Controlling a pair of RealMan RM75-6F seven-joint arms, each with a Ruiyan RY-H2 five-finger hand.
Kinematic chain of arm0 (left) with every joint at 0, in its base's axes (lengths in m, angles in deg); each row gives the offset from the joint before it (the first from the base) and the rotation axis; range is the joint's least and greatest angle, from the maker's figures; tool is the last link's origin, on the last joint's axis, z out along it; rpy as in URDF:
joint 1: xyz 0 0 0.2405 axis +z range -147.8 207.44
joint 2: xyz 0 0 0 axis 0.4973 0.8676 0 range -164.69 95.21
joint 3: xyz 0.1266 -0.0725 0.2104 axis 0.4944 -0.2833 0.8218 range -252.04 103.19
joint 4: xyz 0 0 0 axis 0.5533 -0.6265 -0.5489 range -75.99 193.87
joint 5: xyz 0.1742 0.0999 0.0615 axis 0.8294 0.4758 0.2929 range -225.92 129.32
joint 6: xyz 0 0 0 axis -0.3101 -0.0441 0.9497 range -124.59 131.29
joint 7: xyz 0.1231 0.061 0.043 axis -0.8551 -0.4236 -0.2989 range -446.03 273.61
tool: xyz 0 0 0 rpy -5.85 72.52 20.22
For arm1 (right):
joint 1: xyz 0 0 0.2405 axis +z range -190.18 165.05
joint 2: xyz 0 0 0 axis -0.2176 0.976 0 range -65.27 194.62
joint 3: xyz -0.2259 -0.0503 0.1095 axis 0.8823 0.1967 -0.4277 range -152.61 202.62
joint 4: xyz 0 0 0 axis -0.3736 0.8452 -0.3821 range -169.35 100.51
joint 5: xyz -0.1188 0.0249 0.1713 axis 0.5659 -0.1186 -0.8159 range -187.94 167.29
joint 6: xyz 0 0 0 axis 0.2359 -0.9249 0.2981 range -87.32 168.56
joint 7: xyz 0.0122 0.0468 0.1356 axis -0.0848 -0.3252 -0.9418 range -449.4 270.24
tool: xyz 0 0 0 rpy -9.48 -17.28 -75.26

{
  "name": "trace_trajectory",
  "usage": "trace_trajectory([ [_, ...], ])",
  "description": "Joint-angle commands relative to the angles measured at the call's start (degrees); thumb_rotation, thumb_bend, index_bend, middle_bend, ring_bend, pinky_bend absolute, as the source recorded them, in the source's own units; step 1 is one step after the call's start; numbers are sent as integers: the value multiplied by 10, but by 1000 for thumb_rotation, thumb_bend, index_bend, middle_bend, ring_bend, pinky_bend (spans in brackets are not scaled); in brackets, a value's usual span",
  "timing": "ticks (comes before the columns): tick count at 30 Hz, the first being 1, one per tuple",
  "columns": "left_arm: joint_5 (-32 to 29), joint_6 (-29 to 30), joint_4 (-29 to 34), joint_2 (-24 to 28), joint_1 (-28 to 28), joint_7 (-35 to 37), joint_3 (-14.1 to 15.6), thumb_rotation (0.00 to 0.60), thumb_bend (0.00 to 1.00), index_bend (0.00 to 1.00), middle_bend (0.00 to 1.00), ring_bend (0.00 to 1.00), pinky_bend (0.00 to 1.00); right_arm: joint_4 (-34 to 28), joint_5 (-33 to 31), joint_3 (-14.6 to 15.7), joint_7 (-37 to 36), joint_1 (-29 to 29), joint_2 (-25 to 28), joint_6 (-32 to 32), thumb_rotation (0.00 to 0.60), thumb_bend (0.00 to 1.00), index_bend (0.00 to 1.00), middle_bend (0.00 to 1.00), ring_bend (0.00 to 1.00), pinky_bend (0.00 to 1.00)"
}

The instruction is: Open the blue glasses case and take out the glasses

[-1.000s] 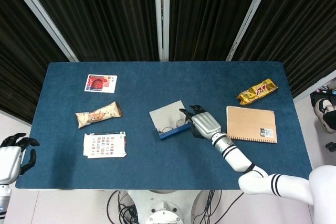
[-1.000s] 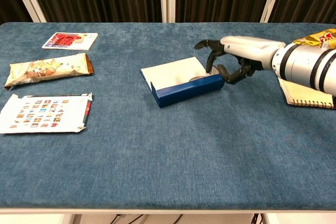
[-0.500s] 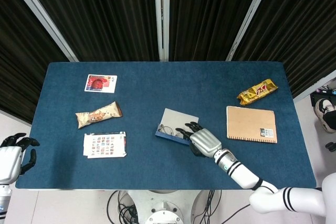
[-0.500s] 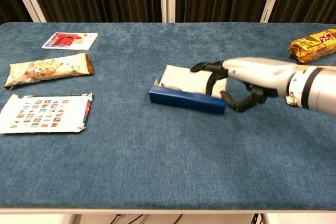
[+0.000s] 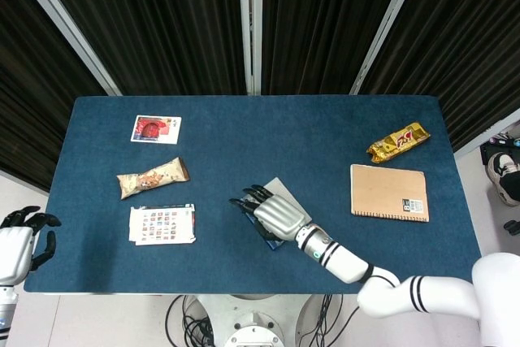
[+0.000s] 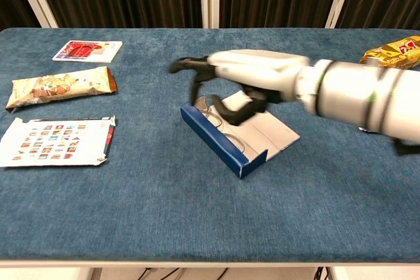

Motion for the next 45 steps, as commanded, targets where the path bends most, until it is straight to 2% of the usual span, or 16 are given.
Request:
trace_trajectory([
  [1,0,0,0,0,0,1,0,600,567,452,437,211,243,39,-41,-23,28,38,-38,42,600,743,11,269,0,0],
  [5,0,0,-1,0,1,4,0,600,568,452,437,211,243,69,-85,-25,67,63,-60,69,600,746,11,279,0,0],
  [9,1,0,-2,1,1,6,1,600,568,452,437,212,243,84,-119,-14,104,69,-64,68,600,745,11,301,0,0],
  [17,2,0,-2,1,0,5,1,600,568,452,437,211,243,74,-169,4,114,34,-22,31,600,751,12,334,0,0],
  [27,3,1,-1,0,0,3,1,600,567,452,437,211,242,8,-113,64,32,-63,73,-27,600,737,12,338,0,0],
  [30,2,1,0,0,0,1,1,600,568,451,437,211,242,-8,-85,77,12,-81,92,-36,600,614,13,335,0,0],
  [33,2,1,0,0,0,-1,0,600,567,452,437,212,242,-10,-58,74,-1,-87,93,-49,600,459,56,301,0,0],
  [34,2,1,0,0,0,-1,0,600,568,452,437,212,242,-8,-51,72,-4,-86,91,-49,600,438,80,286,0,0],
  [38,1,1,0,0,1,-1,0,600,567,452,437,211,242,5,-44,59,1,-67,76,-25,600,421,150,254,0,0],
  [45,1,1,-1,0,1,3,0,600,568,452,437,211,242,24,-69,49,24,-48,53,8,600,427,305,251,0,0],
])
